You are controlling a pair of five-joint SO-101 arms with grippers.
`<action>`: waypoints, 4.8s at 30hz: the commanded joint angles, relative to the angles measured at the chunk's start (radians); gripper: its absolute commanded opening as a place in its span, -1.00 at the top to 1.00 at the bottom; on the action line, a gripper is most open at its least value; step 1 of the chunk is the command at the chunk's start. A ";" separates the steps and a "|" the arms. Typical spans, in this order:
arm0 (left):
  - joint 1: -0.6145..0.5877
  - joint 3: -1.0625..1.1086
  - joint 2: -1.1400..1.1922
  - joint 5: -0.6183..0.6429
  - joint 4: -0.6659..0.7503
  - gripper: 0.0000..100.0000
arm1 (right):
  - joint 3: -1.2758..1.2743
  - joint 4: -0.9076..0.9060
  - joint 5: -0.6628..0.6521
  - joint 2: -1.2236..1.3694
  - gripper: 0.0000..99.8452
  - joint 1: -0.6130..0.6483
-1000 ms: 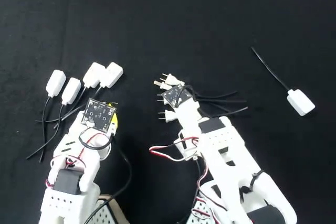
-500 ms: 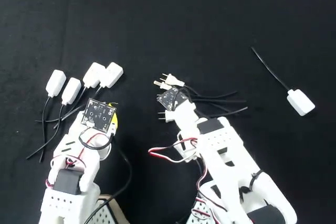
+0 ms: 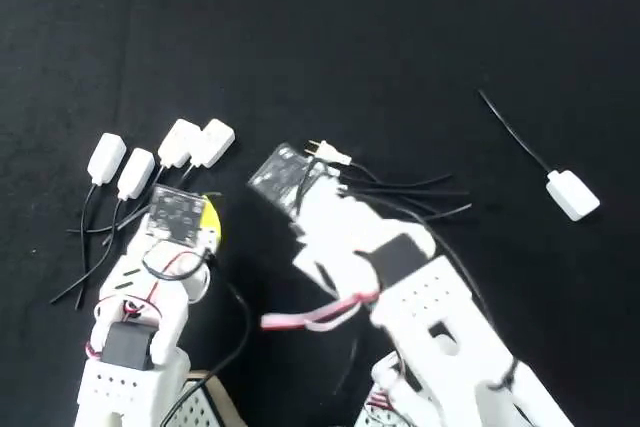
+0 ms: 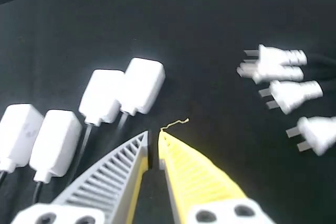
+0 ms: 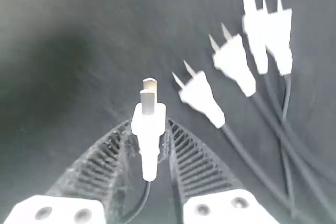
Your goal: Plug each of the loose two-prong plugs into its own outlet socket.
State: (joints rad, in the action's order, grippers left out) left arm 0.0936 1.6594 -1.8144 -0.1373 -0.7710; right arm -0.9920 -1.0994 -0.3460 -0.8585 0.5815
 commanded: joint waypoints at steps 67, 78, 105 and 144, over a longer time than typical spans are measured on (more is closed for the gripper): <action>0.383 0.039 -0.005 0.129 0.017 0.90 | -0.277 0.084 0.069 -0.661 0.98 0.170; 0.437 0.039 -0.002 0.129 0.014 0.90 | -0.209 0.066 0.074 -0.661 0.98 0.170; 0.275 0.035 -0.005 0.081 0.014 0.90 | -0.013 -0.147 0.087 -0.691 0.98 -0.539; 0.251 0.031 -0.006 0.080 0.015 0.90 | 1.722 -0.654 0.476 1.446 0.98 -1.422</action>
State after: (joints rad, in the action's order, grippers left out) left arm 0.3544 1.6809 -1.8113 -0.0468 -0.7710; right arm 0.7020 -1.7223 0.0069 0.5946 -0.8823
